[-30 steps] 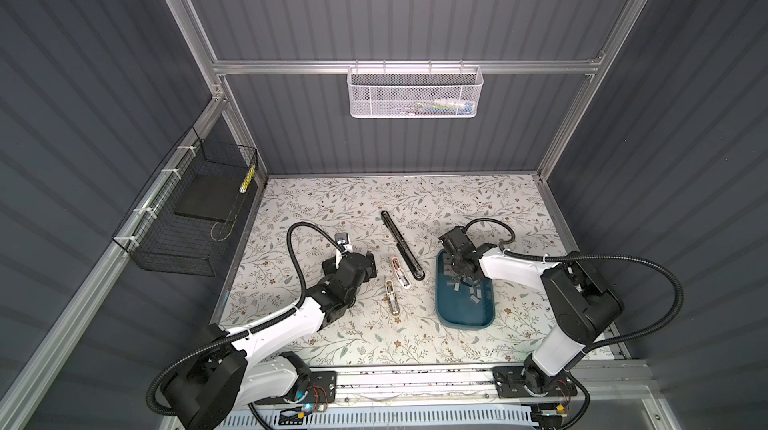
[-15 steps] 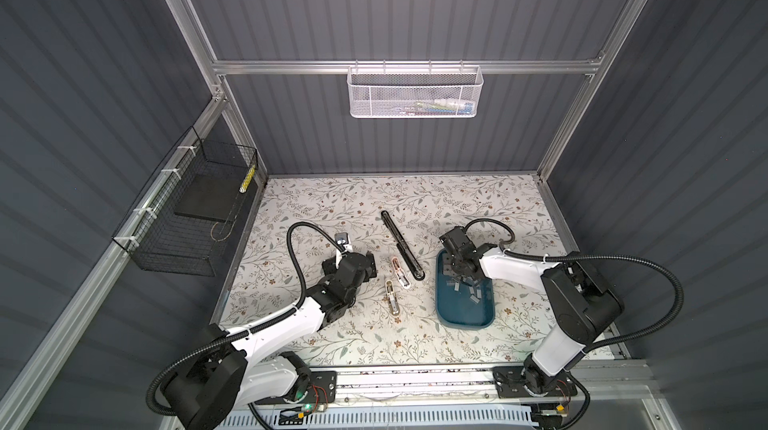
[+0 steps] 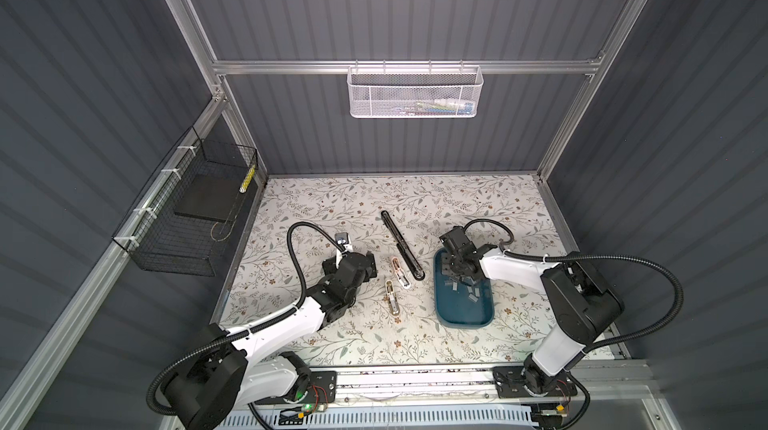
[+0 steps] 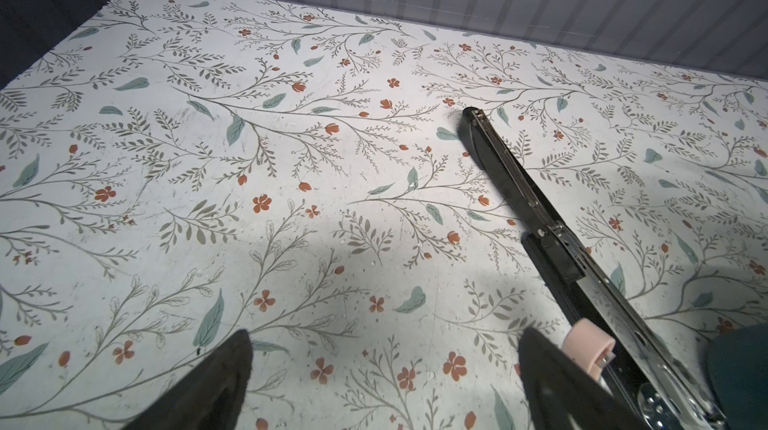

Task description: Load the staples into the stapler

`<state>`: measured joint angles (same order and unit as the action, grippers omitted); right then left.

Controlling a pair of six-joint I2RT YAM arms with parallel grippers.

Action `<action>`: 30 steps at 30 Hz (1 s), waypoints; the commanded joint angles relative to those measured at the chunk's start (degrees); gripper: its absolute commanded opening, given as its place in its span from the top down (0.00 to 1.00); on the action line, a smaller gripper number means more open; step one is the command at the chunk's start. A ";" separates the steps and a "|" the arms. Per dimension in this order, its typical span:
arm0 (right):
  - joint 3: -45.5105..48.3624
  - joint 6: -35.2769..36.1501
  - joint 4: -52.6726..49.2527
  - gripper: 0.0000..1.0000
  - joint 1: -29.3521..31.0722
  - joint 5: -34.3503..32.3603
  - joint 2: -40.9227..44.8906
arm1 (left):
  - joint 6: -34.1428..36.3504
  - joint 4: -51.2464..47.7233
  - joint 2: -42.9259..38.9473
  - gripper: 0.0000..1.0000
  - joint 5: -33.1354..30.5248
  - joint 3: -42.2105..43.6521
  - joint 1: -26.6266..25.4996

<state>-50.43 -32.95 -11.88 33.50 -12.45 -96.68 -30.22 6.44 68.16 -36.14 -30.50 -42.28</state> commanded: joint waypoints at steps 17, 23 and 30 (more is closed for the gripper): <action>2.62 -3.20 0.33 0.89 0.41 4.35 2.17 | 0.85 -0.55 0.47 0.00 0.28 -1.75 0.27; 3.08 -2.95 0.29 0.84 0.34 4.43 3.61 | 0.86 -0.55 0.48 0.00 0.44 -1.75 0.28; 1.62 -1.54 -1.69 0.76 0.35 3.60 1.48 | 0.86 -0.55 0.49 0.00 0.36 -1.75 0.27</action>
<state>-48.03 -35.44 -10.98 33.58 -8.29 -94.08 -30.22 6.42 68.18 -35.90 -30.72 -42.28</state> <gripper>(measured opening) 0.238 0.997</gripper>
